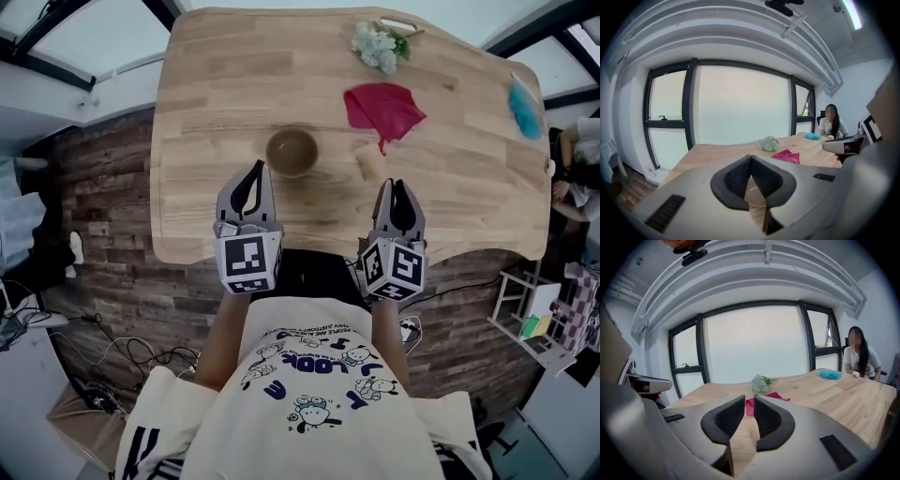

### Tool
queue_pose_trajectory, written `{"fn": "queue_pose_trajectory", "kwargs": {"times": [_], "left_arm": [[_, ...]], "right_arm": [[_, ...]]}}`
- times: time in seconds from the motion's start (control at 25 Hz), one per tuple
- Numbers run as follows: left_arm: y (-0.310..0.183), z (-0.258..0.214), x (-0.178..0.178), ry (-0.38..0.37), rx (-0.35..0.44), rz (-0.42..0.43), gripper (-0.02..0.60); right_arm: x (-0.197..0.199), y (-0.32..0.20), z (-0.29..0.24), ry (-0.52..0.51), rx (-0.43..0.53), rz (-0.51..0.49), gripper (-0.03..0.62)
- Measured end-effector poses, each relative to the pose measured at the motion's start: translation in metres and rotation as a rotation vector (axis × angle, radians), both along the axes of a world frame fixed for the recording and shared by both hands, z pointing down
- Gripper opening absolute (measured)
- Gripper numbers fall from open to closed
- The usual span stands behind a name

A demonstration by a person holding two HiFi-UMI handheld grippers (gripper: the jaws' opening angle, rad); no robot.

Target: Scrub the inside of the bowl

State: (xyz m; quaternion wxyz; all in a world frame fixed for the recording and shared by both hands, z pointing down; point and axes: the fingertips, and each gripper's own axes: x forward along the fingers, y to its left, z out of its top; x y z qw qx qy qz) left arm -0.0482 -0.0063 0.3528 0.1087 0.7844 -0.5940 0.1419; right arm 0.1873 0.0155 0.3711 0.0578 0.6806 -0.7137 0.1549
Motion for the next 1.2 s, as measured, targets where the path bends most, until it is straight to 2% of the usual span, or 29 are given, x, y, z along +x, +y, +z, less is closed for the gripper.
{"fn": "queue_pose_trajectory", "kwargs": {"times": [0.24,0.44,0.76,0.88,1.2], "left_arm": [[-0.017,0.018,0.016,0.0,-0.06,-0.014,0.031],[-0.03,0.032,0.025,-0.018,-0.097,-0.028,0.031],[-0.04,0.05,0.032,-0.027,-0.147,-0.063,0.031],[-0.041,0.055,0.034,-0.029,-0.163,-0.073,0.031],[-0.041,0.067,0.041,-0.042,-0.179,-0.062,0.031]], "right_arm": [[0.012,-0.031,0.021,-0.005,-0.058,-0.067,0.099],[0.01,-0.049,0.048,0.0,-0.145,-0.153,0.161],[0.007,-0.057,0.08,0.023,-0.225,-0.232,0.166],[0.005,-0.057,0.092,0.027,-0.262,-0.265,0.199],[0.005,-0.053,0.118,0.017,-0.331,-0.284,0.218]]}}
